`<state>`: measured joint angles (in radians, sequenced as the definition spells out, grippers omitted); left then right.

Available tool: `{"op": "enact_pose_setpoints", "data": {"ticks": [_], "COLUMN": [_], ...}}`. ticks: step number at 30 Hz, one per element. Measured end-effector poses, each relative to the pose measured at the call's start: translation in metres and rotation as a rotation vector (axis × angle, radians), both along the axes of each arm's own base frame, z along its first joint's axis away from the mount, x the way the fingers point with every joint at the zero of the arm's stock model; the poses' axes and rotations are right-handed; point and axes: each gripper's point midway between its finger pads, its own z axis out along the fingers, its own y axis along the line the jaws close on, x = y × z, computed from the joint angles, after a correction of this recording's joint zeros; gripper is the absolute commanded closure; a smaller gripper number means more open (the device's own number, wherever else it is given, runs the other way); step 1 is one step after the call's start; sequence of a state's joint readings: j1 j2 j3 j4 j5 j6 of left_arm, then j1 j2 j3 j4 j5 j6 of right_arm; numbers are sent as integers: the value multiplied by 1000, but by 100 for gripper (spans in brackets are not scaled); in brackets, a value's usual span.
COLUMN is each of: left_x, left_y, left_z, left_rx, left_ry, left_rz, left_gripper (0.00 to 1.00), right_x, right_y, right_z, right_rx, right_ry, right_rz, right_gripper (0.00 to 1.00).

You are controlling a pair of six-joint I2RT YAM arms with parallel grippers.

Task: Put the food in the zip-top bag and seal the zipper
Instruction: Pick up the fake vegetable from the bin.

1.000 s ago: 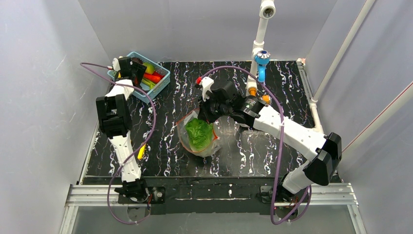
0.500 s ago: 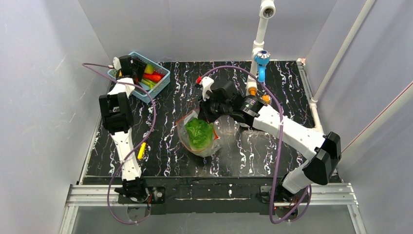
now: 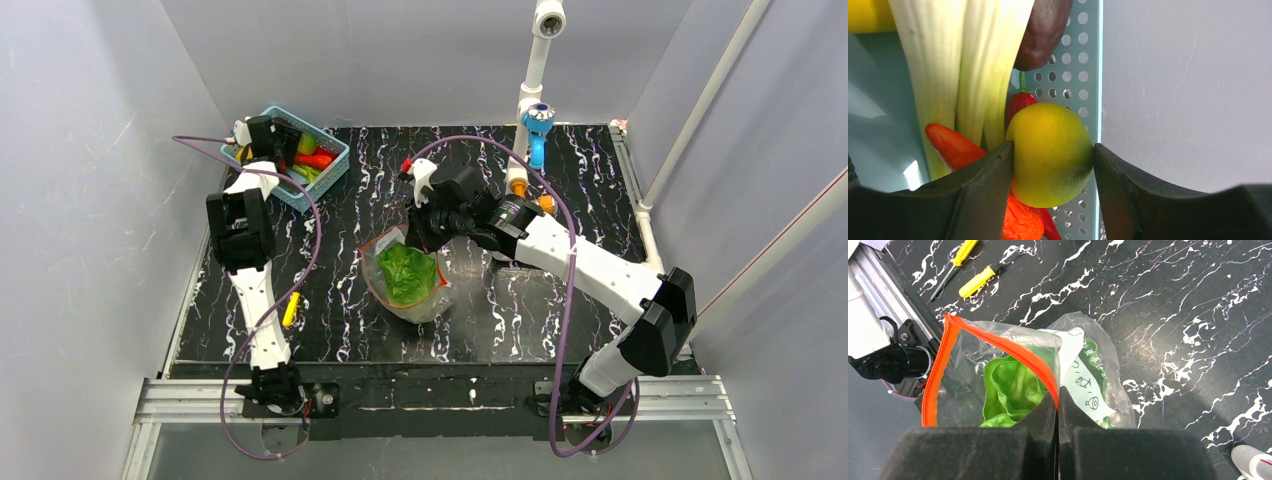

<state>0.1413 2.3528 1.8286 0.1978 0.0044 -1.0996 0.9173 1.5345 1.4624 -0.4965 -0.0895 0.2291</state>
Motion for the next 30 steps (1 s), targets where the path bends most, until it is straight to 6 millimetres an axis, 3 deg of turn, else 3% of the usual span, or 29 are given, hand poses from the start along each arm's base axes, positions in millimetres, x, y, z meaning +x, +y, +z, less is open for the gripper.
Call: {"op": "enact_pose_setpoints", "data": {"ticks": [5, 11, 15, 18, 21, 25, 30], "left_x": [-1, -8, -26, -49, -84, -153, -260], "left_y": [0, -1, -2, -7, -16, -35, -83], "left_z": [-3, 0, 21, 60, 112, 179, 222], "left_rx": [-2, 50, 107, 142, 169, 181, 78], "left_ry": [2, 30, 49, 34, -22, -90, -177], "left_rz": [0, -34, -67, -103, -132, -186, -336], "left_gripper": [75, 86, 92, 92, 96, 99, 100], "right_x": [0, 0, 0, 2, 4, 6, 6], "right_y": [0, 0, 0, 0, 1, 1, 0], "right_z": [0, 1, 1, -1, -6, -9, -8], "right_rx": [0, 2, 3, -2, -13, -21, -16], "right_ry": [1, 2, 4, 3, 7, 15, 32], "right_rz": [-1, -3, -6, -13, -19, -26, -42], "right_gripper": [99, 99, 99, 99, 99, 99, 99]}}
